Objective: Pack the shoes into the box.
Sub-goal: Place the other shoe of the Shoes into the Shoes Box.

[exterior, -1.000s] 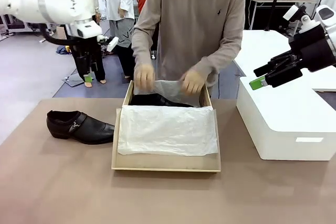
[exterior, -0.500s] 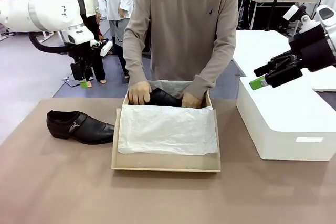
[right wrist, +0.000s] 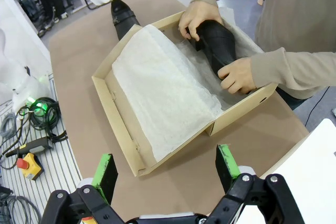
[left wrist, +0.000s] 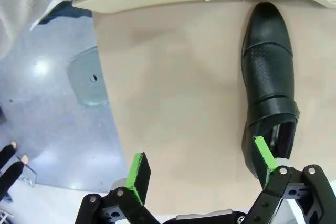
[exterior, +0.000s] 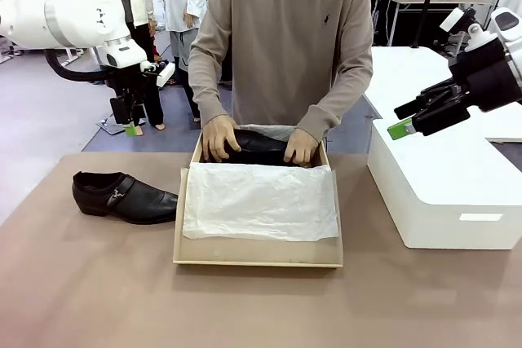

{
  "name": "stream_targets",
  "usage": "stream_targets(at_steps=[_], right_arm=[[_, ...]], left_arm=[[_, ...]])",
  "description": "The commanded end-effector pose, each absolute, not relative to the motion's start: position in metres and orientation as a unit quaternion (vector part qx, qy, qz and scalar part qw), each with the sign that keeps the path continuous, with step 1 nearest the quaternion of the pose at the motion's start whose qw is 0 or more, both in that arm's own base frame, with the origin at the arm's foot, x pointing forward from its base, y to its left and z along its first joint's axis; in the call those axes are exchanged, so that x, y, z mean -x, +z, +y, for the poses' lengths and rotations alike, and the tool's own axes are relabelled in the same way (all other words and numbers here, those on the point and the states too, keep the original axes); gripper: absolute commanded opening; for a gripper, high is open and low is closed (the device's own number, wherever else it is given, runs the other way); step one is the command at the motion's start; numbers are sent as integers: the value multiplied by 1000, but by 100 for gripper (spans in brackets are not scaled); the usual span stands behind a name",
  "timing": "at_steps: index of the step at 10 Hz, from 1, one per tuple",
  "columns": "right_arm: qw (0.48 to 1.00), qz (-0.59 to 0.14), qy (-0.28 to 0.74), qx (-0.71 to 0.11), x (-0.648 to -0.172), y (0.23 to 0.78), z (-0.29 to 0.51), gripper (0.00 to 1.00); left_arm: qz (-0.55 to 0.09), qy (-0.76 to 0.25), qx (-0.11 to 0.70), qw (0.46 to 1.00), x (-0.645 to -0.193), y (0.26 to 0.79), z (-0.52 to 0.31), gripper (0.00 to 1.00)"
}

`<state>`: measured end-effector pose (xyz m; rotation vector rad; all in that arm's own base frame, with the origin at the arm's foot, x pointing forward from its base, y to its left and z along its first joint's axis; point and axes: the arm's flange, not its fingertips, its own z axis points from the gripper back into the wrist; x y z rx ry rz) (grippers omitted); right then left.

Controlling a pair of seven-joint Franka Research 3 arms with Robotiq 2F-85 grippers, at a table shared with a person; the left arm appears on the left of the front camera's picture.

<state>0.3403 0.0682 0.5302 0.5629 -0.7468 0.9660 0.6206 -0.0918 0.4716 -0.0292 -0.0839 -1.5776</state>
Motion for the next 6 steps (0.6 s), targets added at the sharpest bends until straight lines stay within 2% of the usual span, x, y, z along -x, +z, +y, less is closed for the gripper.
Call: stream_targets(at_steps=[1, 6], right_arm=[[770, -359, 454, -268, -344, 528, 69, 100], [770, -359, 454, -268, -344, 528, 69, 100]], left_arm=[[-34, -710, 7, 703, -624, 473, -90, 100], [-44, -708, 2, 705, -613, 477, -90, 100]])
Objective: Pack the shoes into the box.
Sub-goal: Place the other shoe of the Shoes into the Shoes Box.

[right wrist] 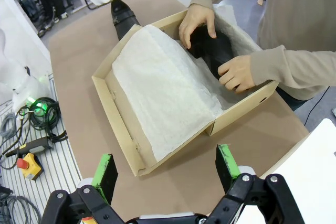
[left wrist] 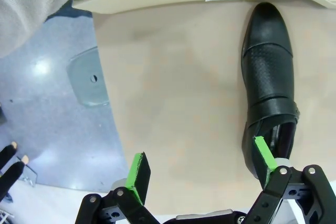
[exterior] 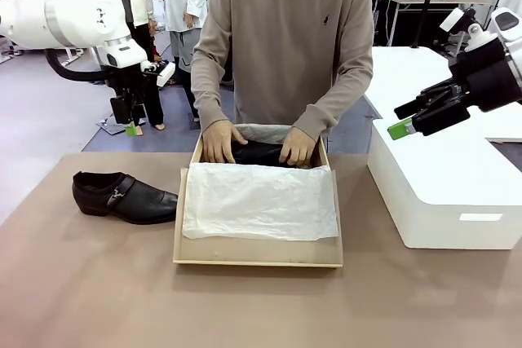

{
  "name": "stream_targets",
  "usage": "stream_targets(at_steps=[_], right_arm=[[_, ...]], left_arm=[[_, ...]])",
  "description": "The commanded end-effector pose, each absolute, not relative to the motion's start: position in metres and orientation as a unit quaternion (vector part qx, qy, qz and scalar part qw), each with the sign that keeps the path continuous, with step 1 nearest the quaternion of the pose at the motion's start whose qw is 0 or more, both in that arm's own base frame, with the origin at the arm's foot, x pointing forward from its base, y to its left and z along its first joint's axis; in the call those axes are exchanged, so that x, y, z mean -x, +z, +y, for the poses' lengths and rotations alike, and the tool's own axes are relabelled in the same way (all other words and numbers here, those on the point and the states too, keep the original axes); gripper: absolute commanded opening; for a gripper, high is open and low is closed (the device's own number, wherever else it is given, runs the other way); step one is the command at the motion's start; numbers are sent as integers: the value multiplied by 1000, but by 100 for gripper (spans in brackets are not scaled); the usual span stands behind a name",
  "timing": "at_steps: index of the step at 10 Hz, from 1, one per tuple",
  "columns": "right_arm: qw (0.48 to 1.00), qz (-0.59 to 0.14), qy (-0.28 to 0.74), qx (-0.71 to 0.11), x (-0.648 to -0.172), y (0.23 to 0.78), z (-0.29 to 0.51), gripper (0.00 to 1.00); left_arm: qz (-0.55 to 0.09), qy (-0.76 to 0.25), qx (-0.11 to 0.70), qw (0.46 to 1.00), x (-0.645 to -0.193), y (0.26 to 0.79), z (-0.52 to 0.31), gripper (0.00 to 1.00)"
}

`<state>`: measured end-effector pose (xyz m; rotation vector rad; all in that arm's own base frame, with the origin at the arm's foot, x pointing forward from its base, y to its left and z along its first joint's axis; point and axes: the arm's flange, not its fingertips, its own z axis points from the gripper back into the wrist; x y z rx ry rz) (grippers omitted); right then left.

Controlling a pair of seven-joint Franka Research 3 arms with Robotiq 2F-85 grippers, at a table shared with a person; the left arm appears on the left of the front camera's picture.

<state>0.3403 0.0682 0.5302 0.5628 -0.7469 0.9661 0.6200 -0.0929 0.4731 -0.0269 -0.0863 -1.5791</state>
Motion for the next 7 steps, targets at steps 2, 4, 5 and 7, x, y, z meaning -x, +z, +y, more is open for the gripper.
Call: stream_targets(at_steps=[2, 4, 5, 7], right_arm=[[770, -359, 454, -268, -344, 528, 69, 100], [770, -359, 454, -268, -344, 528, 69, 100], [770, -359, 454, -268, -344, 528, 69, 100], [770, -359, 454, -268, -344, 528, 69, 100]], left_arm=[[-39, -703, -3, 710, -587, 484, -74, 100], [-41, -700, -5, 713, -560, 492, -55, 100], [-40, -700, -1, 713, -547, 493, -46, 100], [-43, -702, -16, 710, -523, 485, -27, 100]])
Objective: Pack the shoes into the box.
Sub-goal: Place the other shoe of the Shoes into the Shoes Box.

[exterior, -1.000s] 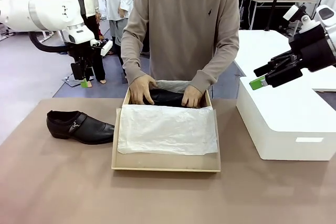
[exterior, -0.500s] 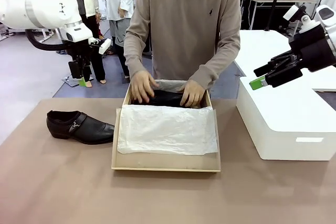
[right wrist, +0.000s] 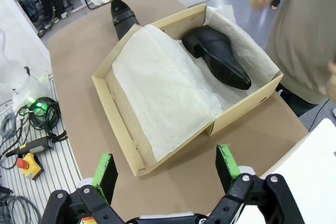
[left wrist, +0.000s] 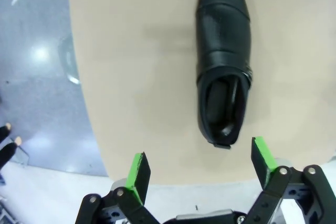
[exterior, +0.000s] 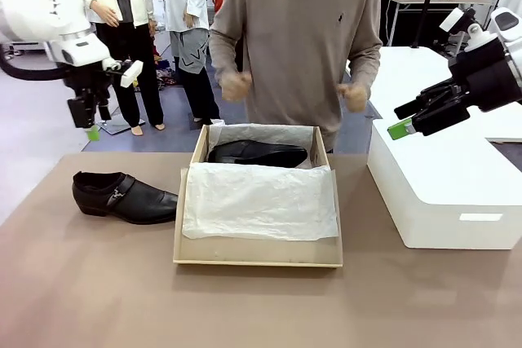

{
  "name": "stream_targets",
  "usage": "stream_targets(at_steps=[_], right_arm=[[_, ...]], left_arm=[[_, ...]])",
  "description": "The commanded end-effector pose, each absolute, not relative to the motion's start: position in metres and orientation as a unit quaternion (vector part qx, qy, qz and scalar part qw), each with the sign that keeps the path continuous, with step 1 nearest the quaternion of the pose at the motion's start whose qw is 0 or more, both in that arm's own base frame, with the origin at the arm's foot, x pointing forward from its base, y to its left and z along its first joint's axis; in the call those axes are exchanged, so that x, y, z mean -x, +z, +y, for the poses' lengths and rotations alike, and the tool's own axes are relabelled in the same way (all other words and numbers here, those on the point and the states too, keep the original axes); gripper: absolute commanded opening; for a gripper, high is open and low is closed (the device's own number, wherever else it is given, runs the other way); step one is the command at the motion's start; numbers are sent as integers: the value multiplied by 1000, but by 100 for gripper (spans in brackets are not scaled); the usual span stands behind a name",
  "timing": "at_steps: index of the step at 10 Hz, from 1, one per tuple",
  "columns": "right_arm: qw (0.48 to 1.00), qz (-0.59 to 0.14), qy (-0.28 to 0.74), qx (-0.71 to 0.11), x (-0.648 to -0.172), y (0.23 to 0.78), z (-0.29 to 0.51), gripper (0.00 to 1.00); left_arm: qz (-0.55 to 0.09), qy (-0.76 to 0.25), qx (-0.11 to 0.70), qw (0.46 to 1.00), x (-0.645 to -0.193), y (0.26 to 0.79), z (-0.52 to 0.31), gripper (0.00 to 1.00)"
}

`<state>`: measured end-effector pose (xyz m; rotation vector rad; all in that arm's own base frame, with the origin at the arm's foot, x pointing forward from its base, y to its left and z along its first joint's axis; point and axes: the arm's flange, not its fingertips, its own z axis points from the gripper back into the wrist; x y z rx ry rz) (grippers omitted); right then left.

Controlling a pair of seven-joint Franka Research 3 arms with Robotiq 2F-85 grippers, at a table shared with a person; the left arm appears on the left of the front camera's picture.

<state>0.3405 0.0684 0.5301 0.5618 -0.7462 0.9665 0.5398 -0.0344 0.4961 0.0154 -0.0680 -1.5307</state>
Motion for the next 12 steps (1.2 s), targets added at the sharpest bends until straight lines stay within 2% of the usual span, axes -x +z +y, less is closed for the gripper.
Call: stream_targets(at_steps=[1, 6, 7, 12], right_arm=[[770, -359, 454, -268, -344, 528, 69, 100], [770, -359, 454, -268, -344, 528, 69, 100], [770, -359, 454, -268, -344, 528, 69, 100], [770, -359, 454, -268, -344, 528, 69, 100]], left_arm=[[-49, -698, -26, 714, -516, 479, -19, 100], [-29, -703, 2, 710, -537, 445, -14, 100], [-37, -693, -13, 720, -526, 451, -13, 100], [-36, -695, -12, 718, -529, 450, -16, 100]])
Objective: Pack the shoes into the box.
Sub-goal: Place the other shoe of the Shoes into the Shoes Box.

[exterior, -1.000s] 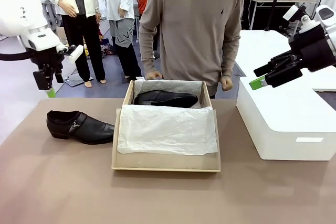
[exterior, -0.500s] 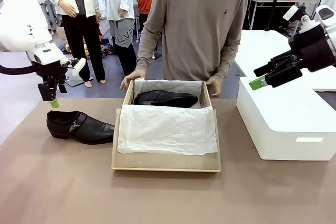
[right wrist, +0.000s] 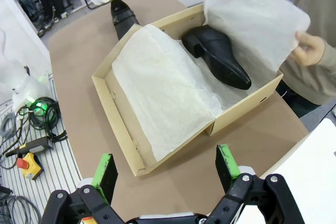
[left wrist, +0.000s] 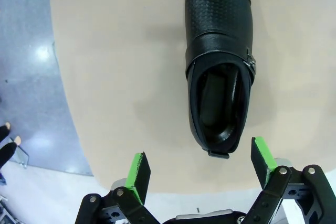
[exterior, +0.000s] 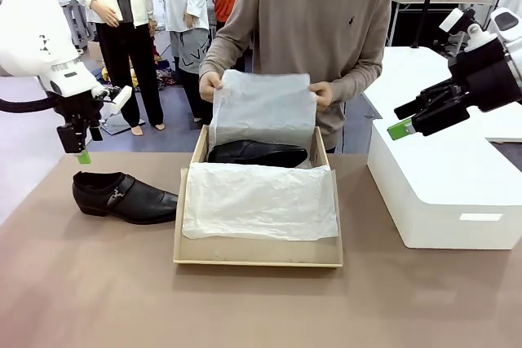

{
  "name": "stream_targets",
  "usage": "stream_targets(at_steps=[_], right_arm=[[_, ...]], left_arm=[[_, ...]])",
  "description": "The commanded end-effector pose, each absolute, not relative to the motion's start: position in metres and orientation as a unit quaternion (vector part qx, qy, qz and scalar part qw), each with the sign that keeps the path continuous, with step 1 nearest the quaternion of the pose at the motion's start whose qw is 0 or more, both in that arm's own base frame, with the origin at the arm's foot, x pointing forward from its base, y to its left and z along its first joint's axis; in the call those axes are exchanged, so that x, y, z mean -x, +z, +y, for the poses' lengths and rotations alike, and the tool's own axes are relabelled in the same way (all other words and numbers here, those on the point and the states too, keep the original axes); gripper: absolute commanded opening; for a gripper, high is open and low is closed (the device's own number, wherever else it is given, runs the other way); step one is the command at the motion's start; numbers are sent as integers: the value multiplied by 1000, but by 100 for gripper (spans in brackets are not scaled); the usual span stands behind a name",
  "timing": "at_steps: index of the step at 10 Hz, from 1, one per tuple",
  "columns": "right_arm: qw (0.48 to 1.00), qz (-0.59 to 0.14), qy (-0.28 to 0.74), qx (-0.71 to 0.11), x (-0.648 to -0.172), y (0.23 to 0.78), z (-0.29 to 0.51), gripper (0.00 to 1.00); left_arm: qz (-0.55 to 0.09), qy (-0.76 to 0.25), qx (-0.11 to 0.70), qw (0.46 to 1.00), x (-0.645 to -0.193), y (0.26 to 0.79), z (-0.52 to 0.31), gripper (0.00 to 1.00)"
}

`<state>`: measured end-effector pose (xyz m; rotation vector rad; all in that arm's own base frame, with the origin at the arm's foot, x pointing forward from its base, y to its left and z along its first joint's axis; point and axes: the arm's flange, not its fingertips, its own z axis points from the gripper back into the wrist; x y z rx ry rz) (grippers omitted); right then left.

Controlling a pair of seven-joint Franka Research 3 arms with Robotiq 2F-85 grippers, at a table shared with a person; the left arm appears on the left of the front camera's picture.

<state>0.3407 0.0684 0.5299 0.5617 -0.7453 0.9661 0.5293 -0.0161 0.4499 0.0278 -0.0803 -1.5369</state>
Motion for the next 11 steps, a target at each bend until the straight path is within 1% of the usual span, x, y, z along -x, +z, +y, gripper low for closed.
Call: stream_targets(at_steps=[1, 4, 8, 11], right_arm=[[770, -359, 454, -268, -344, 528, 69, 100], [770, -359, 454, -268, -344, 528, 69, 100], [770, -359, 454, -268, -344, 528, 69, 100], [770, -359, 454, -268, -344, 528, 69, 100]], left_arm=[[-31, -689, -5, 724, -537, 447, -20, 100], [-17, -672, 26, 740, -549, 435, -27, 100], [9, -647, 46, 761, -558, 411, -30, 100], [26, -661, 69, 747, -565, 396, -32, 100]])
